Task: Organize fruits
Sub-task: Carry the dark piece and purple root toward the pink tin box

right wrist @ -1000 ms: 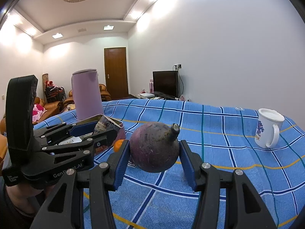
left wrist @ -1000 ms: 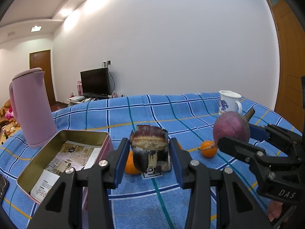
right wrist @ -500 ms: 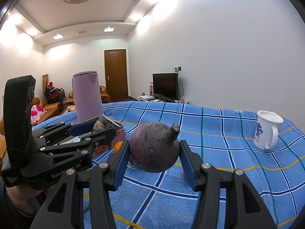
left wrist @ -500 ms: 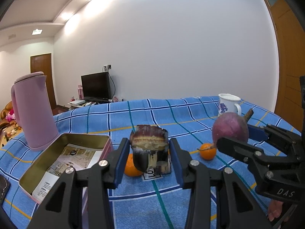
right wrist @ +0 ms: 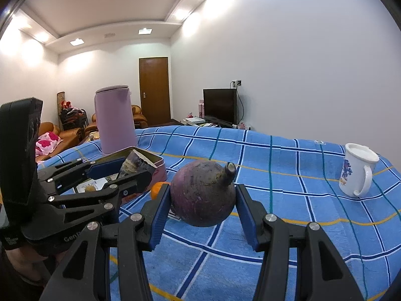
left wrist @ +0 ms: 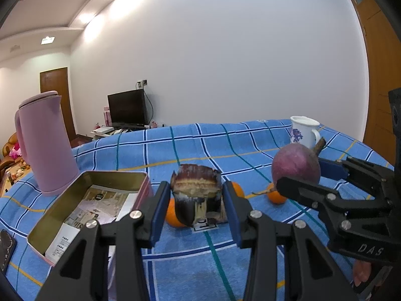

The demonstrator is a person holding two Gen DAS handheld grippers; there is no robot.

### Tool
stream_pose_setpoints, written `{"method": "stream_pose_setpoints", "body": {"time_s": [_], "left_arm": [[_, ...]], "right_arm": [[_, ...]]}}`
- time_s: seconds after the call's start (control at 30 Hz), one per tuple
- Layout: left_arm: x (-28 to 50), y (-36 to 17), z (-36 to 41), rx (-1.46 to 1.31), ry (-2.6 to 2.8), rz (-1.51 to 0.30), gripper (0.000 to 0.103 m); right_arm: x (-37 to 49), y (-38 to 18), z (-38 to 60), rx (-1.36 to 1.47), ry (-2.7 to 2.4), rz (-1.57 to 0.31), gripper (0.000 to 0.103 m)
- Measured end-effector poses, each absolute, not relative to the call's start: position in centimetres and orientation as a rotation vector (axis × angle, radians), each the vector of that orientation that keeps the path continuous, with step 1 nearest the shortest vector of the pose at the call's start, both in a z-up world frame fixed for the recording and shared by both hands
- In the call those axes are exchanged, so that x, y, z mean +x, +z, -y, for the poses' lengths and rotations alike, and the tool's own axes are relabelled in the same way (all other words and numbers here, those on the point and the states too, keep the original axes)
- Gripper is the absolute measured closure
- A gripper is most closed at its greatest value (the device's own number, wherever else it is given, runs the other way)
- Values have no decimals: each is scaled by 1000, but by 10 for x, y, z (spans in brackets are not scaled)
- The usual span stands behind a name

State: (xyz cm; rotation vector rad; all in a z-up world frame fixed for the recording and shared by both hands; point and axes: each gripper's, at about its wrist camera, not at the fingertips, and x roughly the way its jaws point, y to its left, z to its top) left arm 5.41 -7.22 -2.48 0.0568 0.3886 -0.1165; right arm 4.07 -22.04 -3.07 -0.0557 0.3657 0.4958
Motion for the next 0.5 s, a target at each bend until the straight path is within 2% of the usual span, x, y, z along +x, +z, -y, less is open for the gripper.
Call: {"method": "stream_pose_setpoints", "body": {"time_s": [0.5], "left_arm": [[56,-23,56,56,-65,-414,59]], "right_arm": [[54,-12,209,-37,553,-371,50]]}}
